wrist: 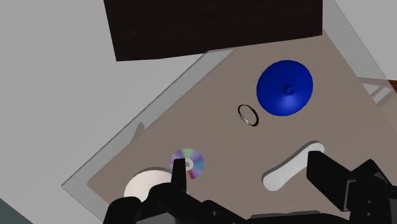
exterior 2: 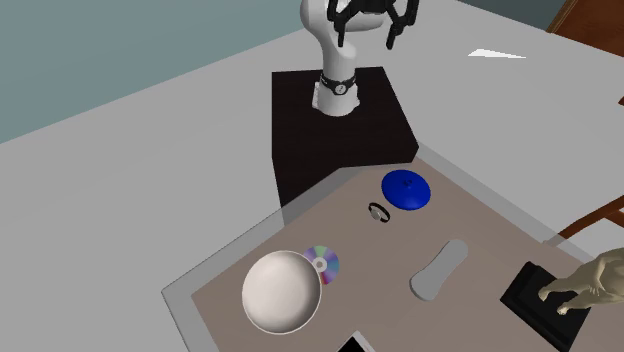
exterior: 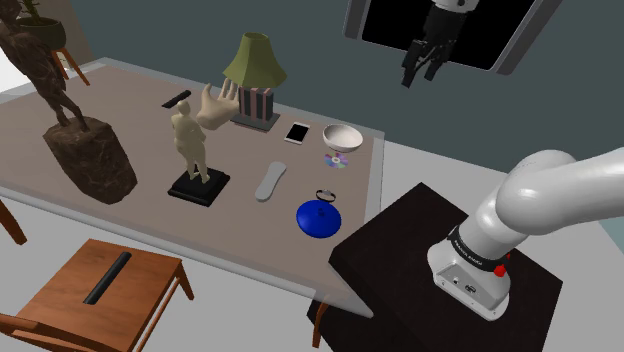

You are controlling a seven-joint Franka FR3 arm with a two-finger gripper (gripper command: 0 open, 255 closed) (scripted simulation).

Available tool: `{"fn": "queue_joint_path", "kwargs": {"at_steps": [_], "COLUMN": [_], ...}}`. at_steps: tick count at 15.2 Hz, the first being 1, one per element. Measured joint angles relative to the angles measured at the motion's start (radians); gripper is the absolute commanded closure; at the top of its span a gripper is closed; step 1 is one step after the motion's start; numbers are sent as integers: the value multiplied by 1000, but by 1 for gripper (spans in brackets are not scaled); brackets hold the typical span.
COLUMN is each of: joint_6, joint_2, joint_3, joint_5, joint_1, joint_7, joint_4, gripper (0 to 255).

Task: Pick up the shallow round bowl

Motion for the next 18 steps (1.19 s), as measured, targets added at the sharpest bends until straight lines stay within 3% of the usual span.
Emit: {"fn": "queue_joint_path", "kwargs": {"at_steps": [8, 18], "joint_6": [242, 478], "joint_2": [252, 619], "joint_3": [-23, -44], "joint_5": [-31, -57], "joint_1": [-14, -29], "joint_7": [-5, -3], "joint_4": [-3, 110], "gripper": [0, 0]}}
